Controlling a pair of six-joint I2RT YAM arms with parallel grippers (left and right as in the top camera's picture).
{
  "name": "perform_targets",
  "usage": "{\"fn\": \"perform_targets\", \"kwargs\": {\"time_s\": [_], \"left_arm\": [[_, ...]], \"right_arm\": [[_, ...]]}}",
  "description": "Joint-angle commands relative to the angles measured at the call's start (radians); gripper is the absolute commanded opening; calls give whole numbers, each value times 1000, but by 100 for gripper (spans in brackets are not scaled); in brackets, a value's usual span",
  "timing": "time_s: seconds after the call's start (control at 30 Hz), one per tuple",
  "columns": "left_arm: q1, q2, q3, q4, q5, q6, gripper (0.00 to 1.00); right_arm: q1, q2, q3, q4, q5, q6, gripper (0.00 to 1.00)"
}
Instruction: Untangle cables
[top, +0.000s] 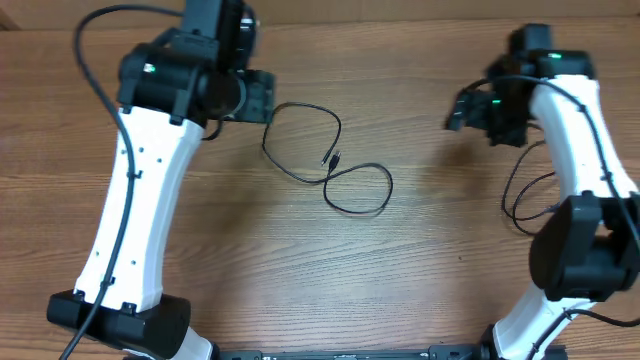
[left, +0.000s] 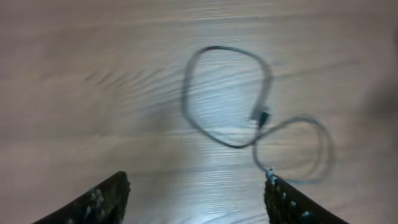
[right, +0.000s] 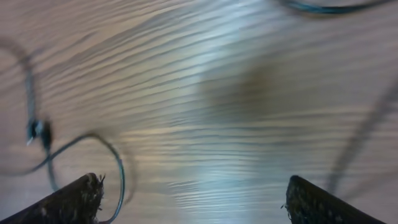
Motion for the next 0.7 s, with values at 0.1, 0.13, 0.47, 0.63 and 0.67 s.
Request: {"fn": "perform_targets", "kwargs": {"time_s": [0.1, 0.13, 0.47, 0.63, 0.67], "left_arm": [[101, -3, -2, -42, -68, -206, 81], [110, -3, -2, -45, -69, -206, 82], [154, -3, -2, -50, -63, -205, 86], [154, -3, -2, -51, -53, -204, 86], [154, -3, -2, -51, -53, -204, 87]], "right_arm": [[201, -13, 1, 26, -36, -42, 94], [230, -8, 1, 36, -37, -41, 94], [507, 109, 0, 232, 56, 97, 94], [592, 179, 0, 316, 206, 278, 94], [602, 192, 0, 328, 243, 347, 94]]}}
